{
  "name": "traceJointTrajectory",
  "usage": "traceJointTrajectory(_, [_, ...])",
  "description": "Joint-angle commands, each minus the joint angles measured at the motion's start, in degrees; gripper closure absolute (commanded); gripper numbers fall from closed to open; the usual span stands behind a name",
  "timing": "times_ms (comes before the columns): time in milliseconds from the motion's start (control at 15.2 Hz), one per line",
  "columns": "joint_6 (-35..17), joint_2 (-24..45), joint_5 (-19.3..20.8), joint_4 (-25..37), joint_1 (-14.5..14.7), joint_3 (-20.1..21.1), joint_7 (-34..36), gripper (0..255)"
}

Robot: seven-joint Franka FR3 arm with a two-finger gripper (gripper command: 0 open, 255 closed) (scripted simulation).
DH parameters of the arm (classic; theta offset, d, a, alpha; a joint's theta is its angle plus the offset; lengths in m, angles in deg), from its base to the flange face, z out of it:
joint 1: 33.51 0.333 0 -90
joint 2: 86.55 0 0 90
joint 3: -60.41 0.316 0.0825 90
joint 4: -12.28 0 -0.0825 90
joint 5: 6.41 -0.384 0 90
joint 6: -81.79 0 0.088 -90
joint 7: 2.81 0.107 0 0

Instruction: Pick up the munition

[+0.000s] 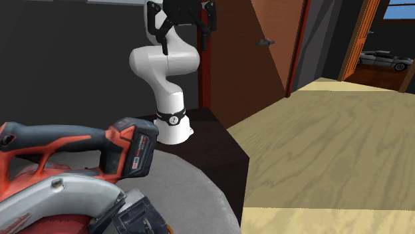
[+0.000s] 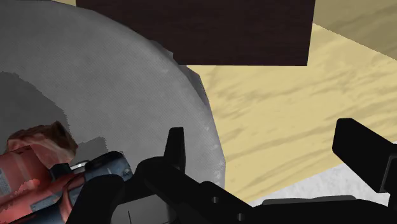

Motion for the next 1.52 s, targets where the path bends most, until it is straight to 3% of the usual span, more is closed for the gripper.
traceJointTrajectory(0, [0.0,0.0,0.0,0.0,0.0,0.0,0.0,0])
traceJointTrajectory(726, [-19.5,18.6,4.0,2.3,-0.8,-6.5,-11.6,0])
traceJointTrajectory(1452, [-33.1,41.3,1.9,14.6,-0.6,-11.2,-23.3,0])
